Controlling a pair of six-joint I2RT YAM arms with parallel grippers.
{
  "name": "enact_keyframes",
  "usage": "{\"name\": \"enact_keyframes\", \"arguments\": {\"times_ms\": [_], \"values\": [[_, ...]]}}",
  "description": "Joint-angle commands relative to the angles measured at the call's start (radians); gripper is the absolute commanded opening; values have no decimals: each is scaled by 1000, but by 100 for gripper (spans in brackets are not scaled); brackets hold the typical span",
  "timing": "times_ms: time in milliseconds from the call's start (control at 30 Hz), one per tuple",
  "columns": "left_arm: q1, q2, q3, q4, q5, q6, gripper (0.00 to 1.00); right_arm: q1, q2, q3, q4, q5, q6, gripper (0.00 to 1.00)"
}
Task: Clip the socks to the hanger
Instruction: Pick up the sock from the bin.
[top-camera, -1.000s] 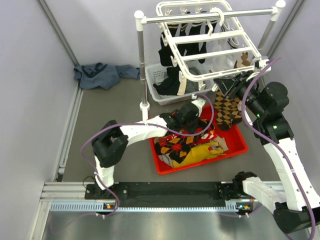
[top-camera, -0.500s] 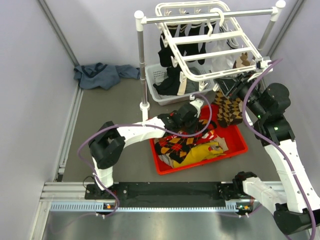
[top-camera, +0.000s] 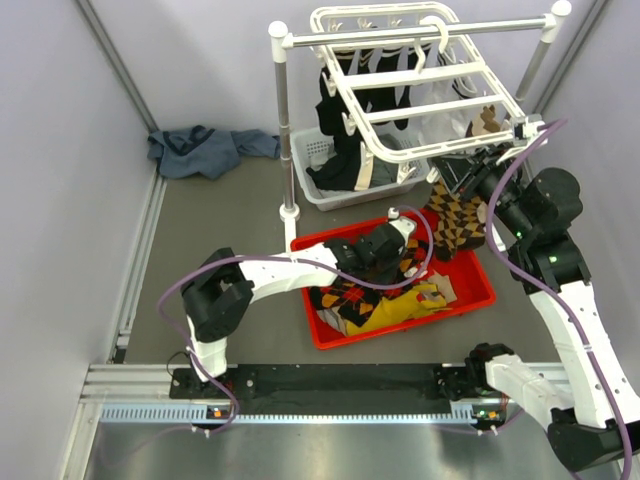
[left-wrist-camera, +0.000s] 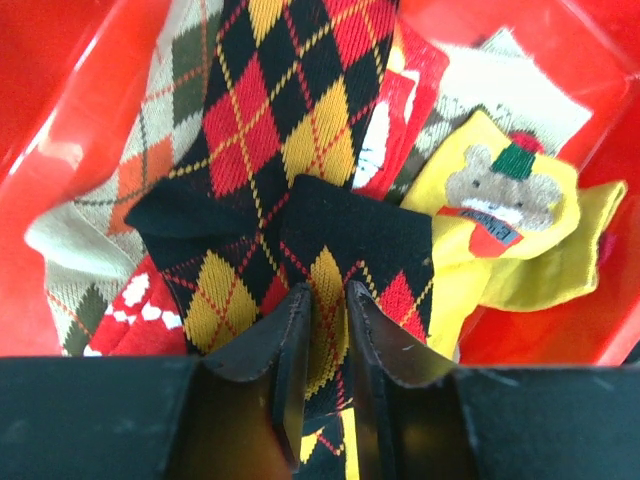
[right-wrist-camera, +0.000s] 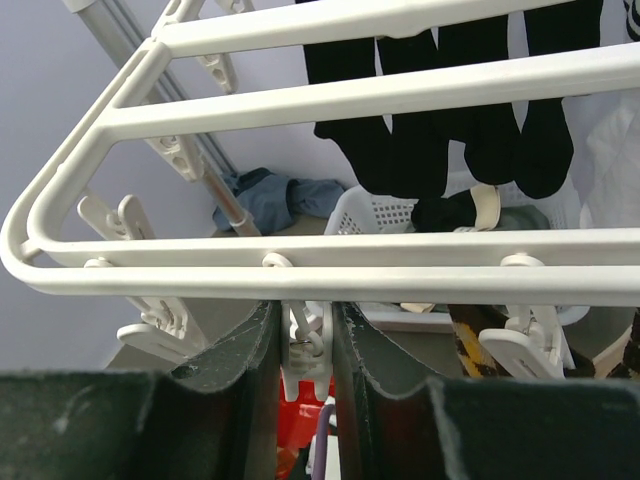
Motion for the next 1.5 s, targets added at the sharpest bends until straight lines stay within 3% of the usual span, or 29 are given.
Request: {"name": "enact_keyframes", "arguments": {"times_ms": [0,133,400,467,533,633,867,1033,1200,1467], "values": [[-7,22,19,-30,-3,-20,31,-4,-18,-17,1,9,-15,0],[-25,42,35,-42,-9,-17,43,-4,-22,-17,-1,9,-14,0],[-43,123,113,-119,-38,5,47,-4,-25,-19,-1,9,-14,0],[-48,136,125,-128,-44,11,42,-4,-25,-25,6,10,-14,0],[-54,131,134,-142,-51,11,21,-4,-27,-29,7,10,-12,0],[-62,84,115,-116,-52,15,2,-4,-28,-25,7,7,-11,0],[-62,-51,26,-33,-60,12,0,-4,-30,-19,-2,7,-11,0],[-60,-212,-60,74,-112,49,0,-6,-35,-13,-10,10,-11,0],[-54,-382,-237,353,-176,112,0,-6,-38,-6,-10,7,-9,0],[-2,-524,-434,709,-134,195,0,-4,-45,0,-7,-4,5,0]]}}
